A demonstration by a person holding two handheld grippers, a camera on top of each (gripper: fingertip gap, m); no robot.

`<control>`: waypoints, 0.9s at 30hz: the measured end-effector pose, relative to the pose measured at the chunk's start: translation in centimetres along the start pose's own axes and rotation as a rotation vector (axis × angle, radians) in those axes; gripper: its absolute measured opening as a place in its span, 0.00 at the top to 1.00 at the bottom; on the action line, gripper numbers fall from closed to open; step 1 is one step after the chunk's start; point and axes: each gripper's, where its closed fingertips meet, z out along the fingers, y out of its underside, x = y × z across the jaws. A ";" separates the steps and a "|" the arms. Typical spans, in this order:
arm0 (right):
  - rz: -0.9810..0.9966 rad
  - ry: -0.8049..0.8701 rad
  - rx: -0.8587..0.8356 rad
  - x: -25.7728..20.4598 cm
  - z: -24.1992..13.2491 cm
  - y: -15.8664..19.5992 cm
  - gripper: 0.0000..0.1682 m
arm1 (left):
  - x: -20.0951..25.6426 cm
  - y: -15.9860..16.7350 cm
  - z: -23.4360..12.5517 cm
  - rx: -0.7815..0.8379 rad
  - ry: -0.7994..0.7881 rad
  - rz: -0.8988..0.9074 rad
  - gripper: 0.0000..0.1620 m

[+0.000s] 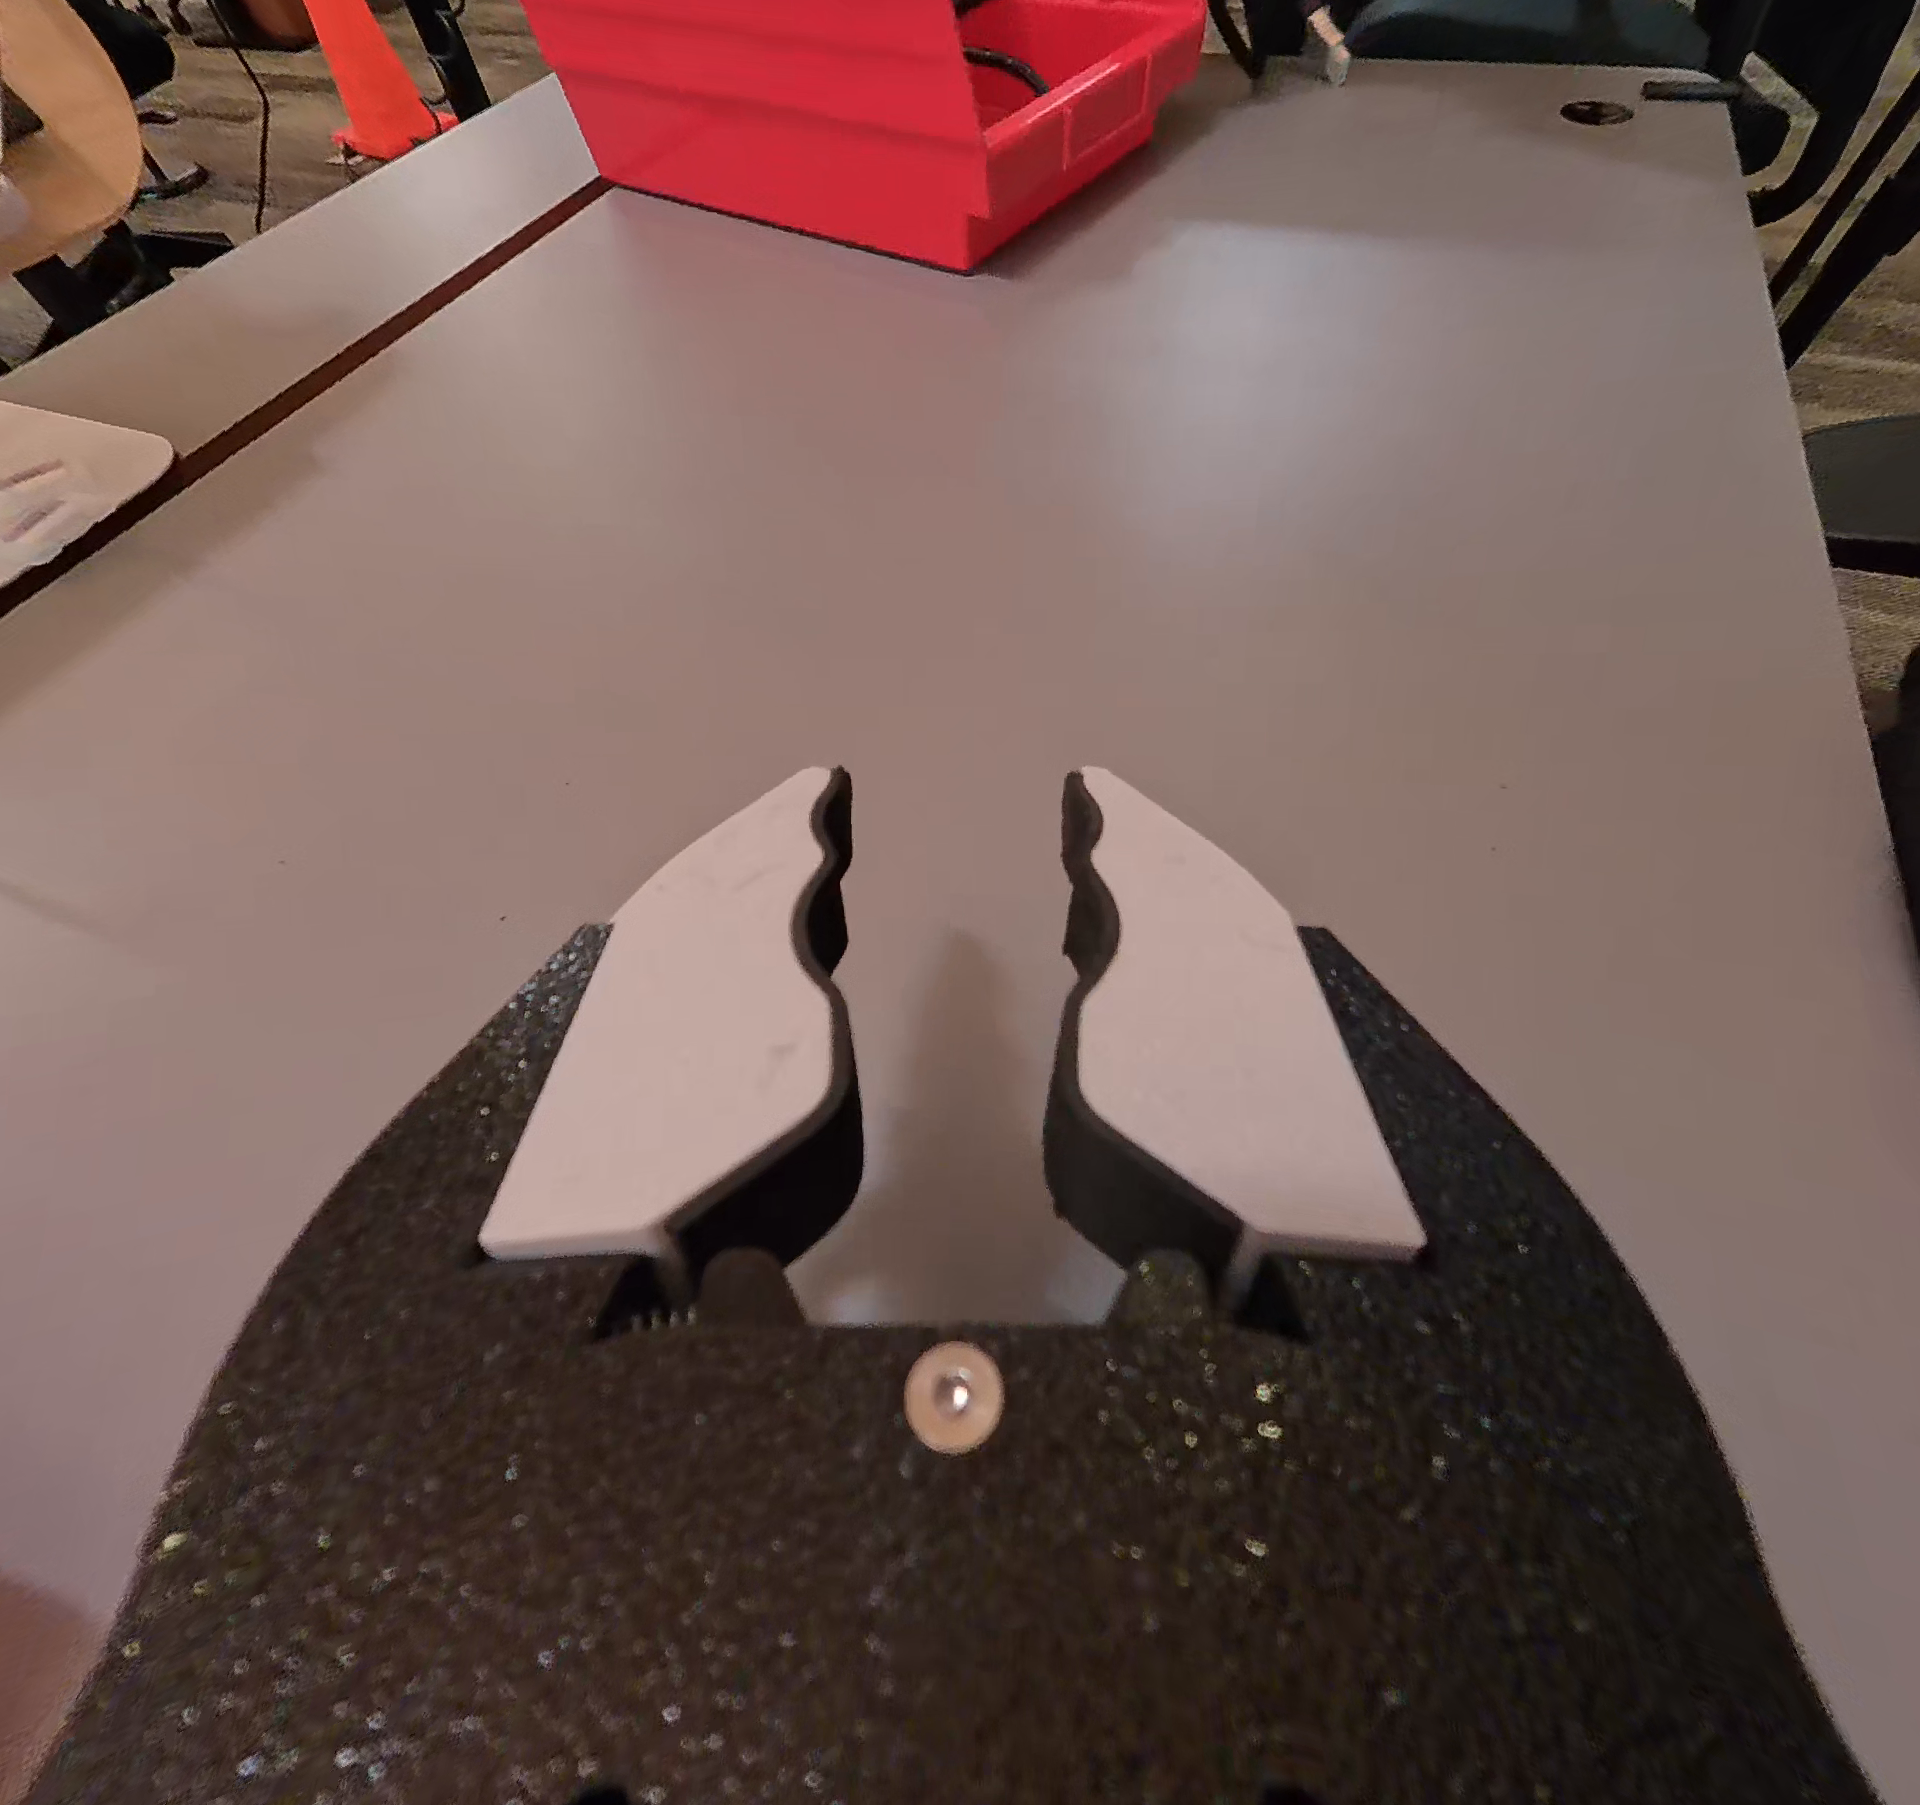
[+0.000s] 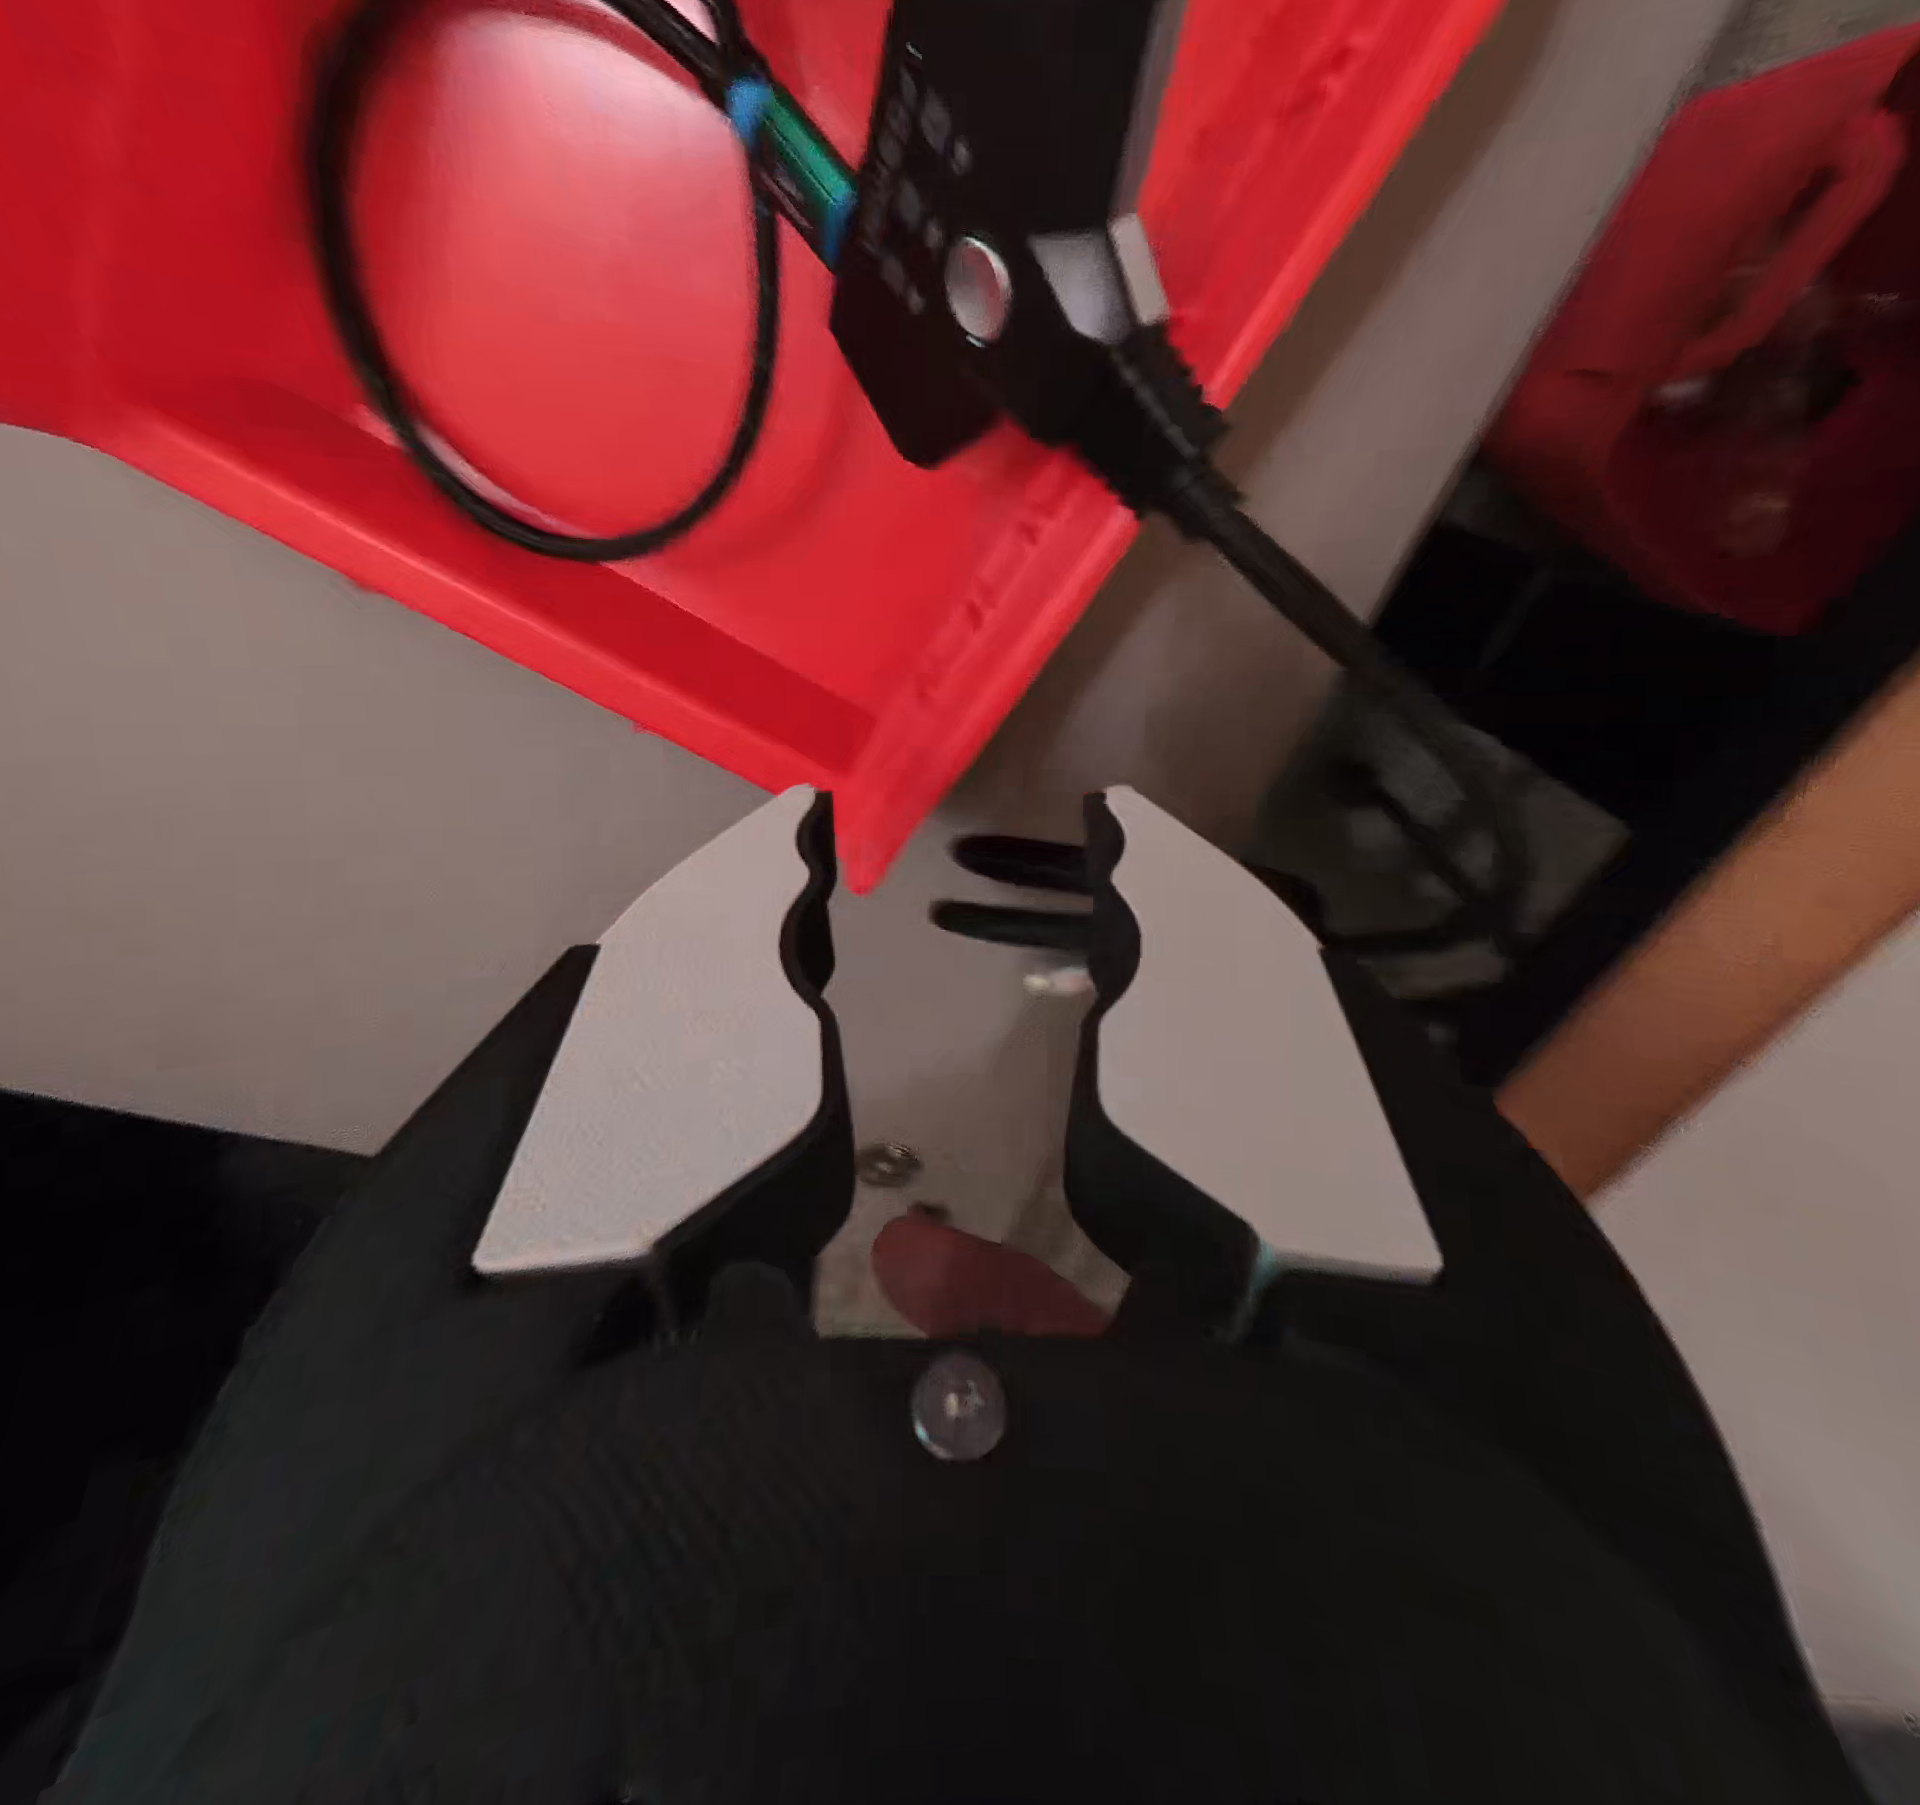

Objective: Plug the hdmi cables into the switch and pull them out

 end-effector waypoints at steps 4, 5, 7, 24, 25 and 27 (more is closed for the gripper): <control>-0.062 0.120 0.102 1.4 -1.7 -1.4 0.70 | 0.1 -0.2 -0.3 0.005 -0.001 0.012 0.76; -0.066 0.169 0.160 2.1 -2.3 -2.0 0.70 | 0.0 -0.3 -0.4 0.008 -0.002 0.011 0.76; -0.074 0.303 0.213 4.2 -3.4 -2.3 0.69 | 0.0 -0.4 -0.6 0.011 -0.007 0.011 0.76; 0.469 0.231 0.584 9.4 5.8 8.8 0.64 | 0.1 -1.3 -1.5 0.031 -0.014 0.036 0.76; 0.463 0.252 0.606 9.5 6.3 8.7 0.62 | 0.2 -1.3 -1.3 0.029 -0.007 0.036 0.76; 0.398 0.368 0.574 10.4 7.5 9.2 0.63 | 0.6 -1.3 -1.1 0.019 0.000 0.045 0.76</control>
